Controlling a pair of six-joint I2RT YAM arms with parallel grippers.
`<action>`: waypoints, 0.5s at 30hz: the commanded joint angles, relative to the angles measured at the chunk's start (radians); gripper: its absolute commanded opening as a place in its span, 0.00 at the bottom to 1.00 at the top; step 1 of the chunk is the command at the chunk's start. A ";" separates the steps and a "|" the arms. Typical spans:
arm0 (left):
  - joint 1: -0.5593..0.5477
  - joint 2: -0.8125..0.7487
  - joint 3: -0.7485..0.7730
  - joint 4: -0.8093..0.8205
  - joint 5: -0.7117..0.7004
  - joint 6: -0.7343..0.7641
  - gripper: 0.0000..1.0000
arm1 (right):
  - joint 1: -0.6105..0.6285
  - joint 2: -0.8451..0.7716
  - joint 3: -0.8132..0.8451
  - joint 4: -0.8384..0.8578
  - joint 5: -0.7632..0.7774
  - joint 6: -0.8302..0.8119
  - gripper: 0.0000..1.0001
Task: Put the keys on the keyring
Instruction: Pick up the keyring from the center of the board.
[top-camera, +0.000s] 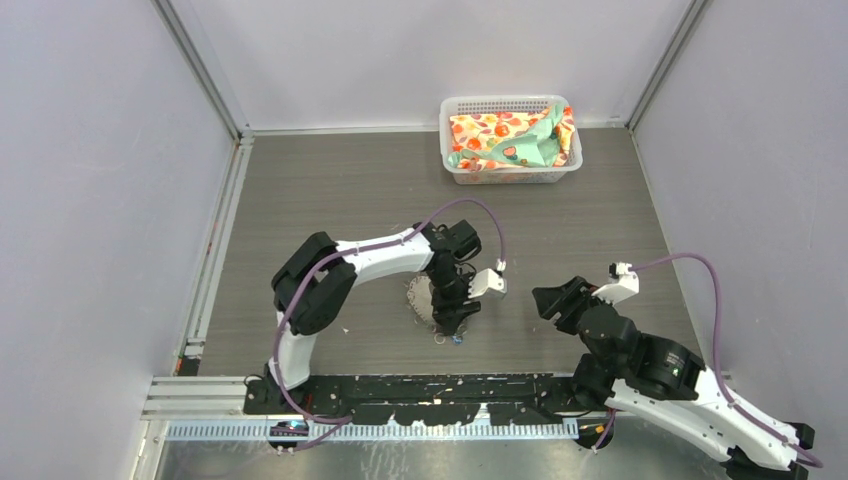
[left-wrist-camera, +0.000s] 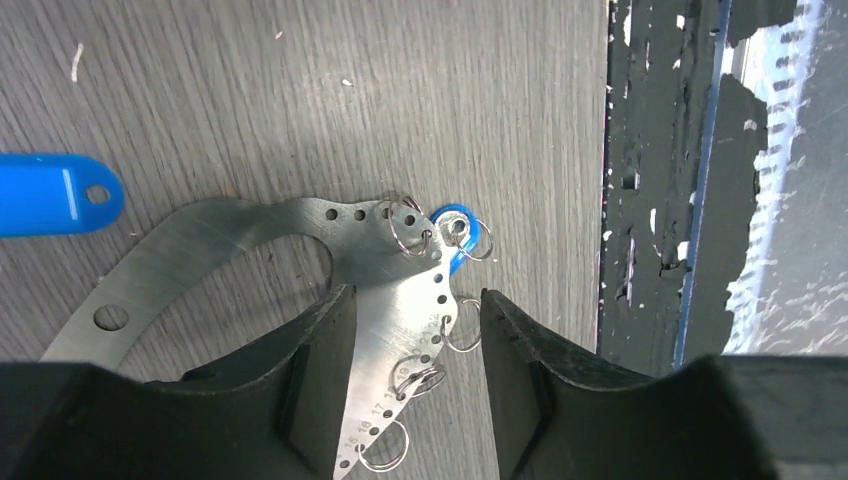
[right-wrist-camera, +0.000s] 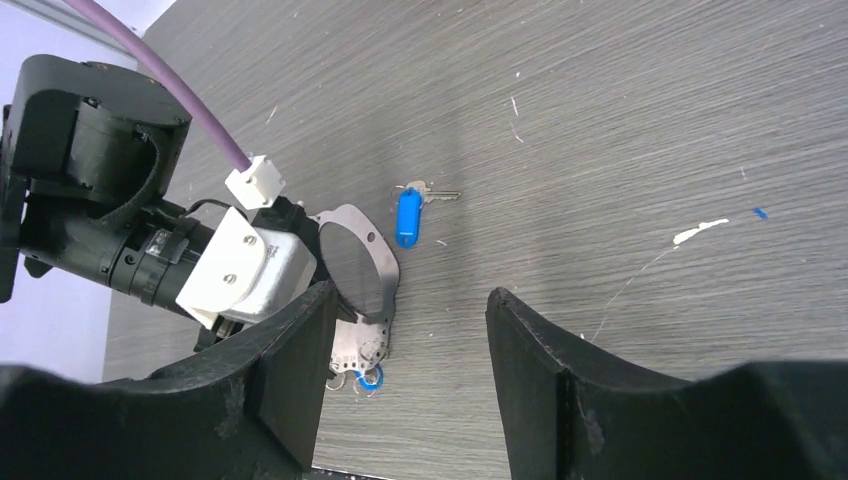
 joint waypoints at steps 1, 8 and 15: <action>-0.004 0.021 0.056 0.004 0.000 -0.074 0.49 | 0.002 -0.032 0.031 -0.048 0.063 0.044 0.61; -0.005 0.054 0.087 -0.019 0.055 -0.091 0.44 | 0.003 0.012 0.044 -0.045 0.048 0.029 0.61; -0.005 0.067 0.081 -0.030 0.073 -0.086 0.43 | 0.003 -0.010 0.040 -0.046 0.057 0.027 0.60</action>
